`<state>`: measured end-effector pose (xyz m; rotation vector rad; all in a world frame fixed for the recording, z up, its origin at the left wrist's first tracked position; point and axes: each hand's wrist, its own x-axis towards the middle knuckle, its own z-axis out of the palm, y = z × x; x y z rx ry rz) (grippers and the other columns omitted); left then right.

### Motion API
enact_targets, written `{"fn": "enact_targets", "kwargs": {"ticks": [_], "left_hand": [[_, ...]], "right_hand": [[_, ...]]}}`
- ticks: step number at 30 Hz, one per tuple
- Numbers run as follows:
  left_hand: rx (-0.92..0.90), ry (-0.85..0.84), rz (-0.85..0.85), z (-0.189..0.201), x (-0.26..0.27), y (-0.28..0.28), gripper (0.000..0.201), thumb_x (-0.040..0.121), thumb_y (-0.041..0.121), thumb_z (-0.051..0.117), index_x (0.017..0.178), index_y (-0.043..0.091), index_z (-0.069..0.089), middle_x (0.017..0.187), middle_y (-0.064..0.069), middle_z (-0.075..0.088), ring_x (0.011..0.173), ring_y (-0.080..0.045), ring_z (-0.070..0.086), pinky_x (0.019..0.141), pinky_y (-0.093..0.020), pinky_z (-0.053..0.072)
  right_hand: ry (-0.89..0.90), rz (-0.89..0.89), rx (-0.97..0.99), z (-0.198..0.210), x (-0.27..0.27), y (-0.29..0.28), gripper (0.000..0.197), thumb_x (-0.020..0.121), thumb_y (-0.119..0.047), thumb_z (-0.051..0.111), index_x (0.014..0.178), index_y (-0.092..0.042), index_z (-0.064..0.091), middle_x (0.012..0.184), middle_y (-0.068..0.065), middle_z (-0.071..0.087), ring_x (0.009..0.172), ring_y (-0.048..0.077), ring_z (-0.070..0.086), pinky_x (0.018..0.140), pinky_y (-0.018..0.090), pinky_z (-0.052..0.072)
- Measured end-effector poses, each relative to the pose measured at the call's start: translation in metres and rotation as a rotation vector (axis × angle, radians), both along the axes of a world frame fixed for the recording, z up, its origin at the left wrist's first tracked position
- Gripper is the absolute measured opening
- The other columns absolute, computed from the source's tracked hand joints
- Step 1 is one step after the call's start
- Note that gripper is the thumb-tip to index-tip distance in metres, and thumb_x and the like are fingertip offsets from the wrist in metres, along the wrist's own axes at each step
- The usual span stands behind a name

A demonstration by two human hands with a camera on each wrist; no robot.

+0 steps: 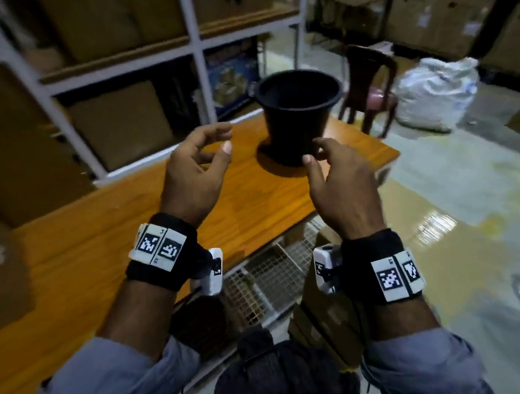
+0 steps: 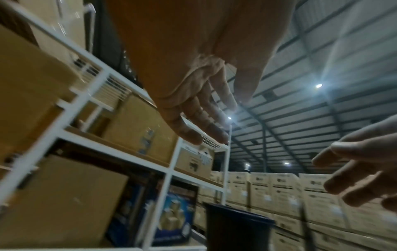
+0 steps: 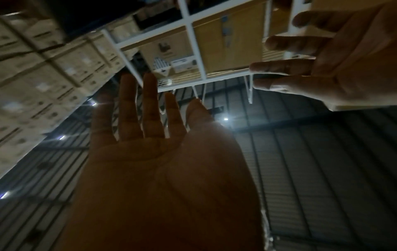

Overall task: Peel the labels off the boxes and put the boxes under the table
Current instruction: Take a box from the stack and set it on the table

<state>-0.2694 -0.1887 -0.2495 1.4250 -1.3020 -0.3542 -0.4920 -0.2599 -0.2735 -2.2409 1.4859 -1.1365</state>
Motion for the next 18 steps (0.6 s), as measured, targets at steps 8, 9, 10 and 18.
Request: {"fn": "enact_targets", "kwargs": {"ticks": [8,9,10,18], "left_hand": [[-0.064,-0.14,0.409,0.025,0.039,0.096,0.034,0.103,0.029,0.062,0.137,0.03,0.061,0.13,0.015,0.067,0.11,-0.003,0.066,0.087,-0.031,0.059],[-0.089,-0.143,0.473,0.027,0.045,0.112,0.035,0.103,0.028,0.063,0.138,0.03,0.061,0.132,0.013,0.066,0.112,-0.005,0.065,0.089,-0.033,0.059],[-0.107,-0.147,0.528,0.029,0.049,0.125,0.036,0.103,0.027,0.062,0.138,0.031,0.061,0.133,0.012,0.065,0.112,-0.007,0.065,0.089,-0.035,0.059],[-0.269,-0.213,0.895,0.061,0.107,0.23,0.037,0.102,0.021,0.062,0.139,0.025,0.061,0.14,0.009,0.056,0.104,-0.002,0.065,0.084,-0.022,0.057]], "right_hand": [[-0.037,0.424,-0.099,0.033,0.087,0.014,0.041,0.103,-0.04,0.054,0.135,-0.016,0.064,0.121,0.005,0.072,0.111,0.025,0.067,0.092,0.044,0.054],[-0.033,0.465,-0.112,0.037,0.099,0.021,0.041,0.103,-0.041,0.054,0.135,-0.017,0.063,0.12,0.004,0.072,0.111,0.024,0.066,0.092,0.044,0.054],[-0.031,0.5,-0.126,0.041,0.108,0.027,0.041,0.104,-0.042,0.053,0.136,-0.017,0.063,0.119,0.004,0.072,0.111,0.024,0.066,0.091,0.045,0.054],[-0.126,0.782,-0.214,0.078,0.212,0.101,0.037,0.104,-0.036,0.057,0.136,-0.017,0.063,0.115,0.0,0.072,0.105,0.018,0.066,0.089,0.044,0.056]]}}
